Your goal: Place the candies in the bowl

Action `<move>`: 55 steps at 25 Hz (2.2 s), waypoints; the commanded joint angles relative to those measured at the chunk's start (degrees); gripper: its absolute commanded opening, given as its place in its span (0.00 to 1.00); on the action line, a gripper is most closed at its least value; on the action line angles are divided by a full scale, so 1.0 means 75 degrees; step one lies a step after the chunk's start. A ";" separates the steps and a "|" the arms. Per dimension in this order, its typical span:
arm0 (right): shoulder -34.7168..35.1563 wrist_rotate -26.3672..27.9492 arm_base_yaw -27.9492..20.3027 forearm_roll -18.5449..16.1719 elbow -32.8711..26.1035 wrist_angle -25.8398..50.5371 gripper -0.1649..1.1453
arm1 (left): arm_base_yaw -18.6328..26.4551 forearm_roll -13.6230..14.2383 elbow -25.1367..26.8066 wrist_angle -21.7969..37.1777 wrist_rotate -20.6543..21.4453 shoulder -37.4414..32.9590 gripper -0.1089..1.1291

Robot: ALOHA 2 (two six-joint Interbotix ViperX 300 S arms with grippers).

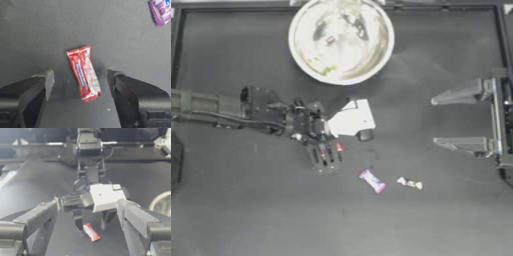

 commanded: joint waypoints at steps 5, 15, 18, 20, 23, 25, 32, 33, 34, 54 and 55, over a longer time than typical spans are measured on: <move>0.0023 0.0012 0.0012 0.0023 -0.0152 -0.0082 0.87 | 0.0023 0.0023 -0.0199 0.0059 -0.0012 -0.0082 0.80; 0.0023 0.0012 0.0070 0.0012 -0.0164 -0.0105 0.87 | 0.0000 -0.0012 -0.0375 0.0129 0.0035 0.0129 0.77; 0.0012 0.0012 0.0105 0.0012 -0.0187 -0.0105 0.87 | 0.0000 -0.0059 -0.0352 0.0164 0.0023 0.0164 0.73; 0.0023 0.0012 0.0117 0.0000 -0.0187 -0.0105 0.87 | 0.0000 -0.0082 -0.0363 0.0234 0.0023 0.0176 0.66; 0.0012 0.0012 0.0117 -0.0012 -0.0187 -0.0105 0.87 | -0.0023 -0.0129 -0.0375 0.0398 0.0059 0.0176 0.49; 0.0023 0.0012 0.0117 0.0000 -0.0199 -0.0117 0.87 | -0.0059 -0.0117 -0.0387 0.0492 0.0105 0.0152 0.38; 0.0023 0.0012 0.0141 0.0023 -0.0199 -0.0117 0.87 | -0.0176 -0.0094 -0.0586 0.0504 0.0410 -0.0293 0.30; 0.0023 0.0023 0.0164 0.0023 -0.0199 -0.0117 0.87 | -0.0176 -0.0082 -0.0609 0.0504 0.0457 -0.0422 0.30; 0.0012 0.0023 0.0176 0.0023 -0.0199 -0.0117 0.87 | -0.0176 -0.0047 -0.0621 0.0504 0.0516 -0.0551 0.29; 0.0082 0.0035 0.0211 0.0047 -0.0305 -0.0188 0.87 | 0.1828 0.0105 -0.0855 -0.0188 0.2332 -0.2355 0.28; 0.0094 0.0035 0.0199 0.0059 -0.0305 -0.0188 0.87 | 0.1992 0.0117 -0.0902 -0.0270 0.2461 -0.2285 0.28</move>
